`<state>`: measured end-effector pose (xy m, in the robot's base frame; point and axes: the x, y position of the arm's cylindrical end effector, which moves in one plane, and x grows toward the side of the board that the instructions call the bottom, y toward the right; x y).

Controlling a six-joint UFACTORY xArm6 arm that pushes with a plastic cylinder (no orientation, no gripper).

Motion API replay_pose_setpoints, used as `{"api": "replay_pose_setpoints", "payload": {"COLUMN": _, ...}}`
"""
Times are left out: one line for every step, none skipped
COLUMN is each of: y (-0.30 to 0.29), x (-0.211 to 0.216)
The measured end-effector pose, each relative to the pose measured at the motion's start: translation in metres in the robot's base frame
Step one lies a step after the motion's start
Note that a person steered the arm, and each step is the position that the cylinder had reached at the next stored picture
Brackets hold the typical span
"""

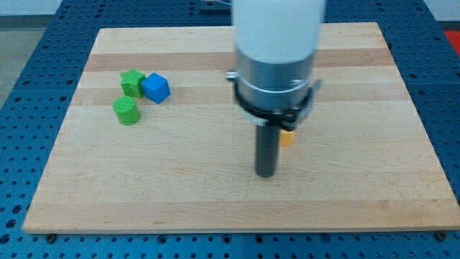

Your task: Push the blue triangle to the center

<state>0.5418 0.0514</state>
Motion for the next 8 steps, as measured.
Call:
{"api": "replay_pose_setpoints", "payload": {"y": 0.048, "x": -0.008}}
{"api": "replay_pose_setpoints", "payload": {"y": 0.064, "x": -0.034}}
{"api": "replay_pose_setpoints", "payload": {"y": 0.068, "x": -0.068}}
{"api": "replay_pose_setpoints", "payload": {"y": 0.068, "x": -0.100}}
{"api": "replay_pose_setpoints", "payload": {"y": 0.061, "x": -0.117}}
{"api": "replay_pose_setpoints", "payload": {"y": 0.039, "x": -0.117}}
{"api": "replay_pose_setpoints", "payload": {"y": 0.001, "x": -0.117}}
{"api": "replay_pose_setpoints", "payload": {"y": -0.038, "x": -0.117}}
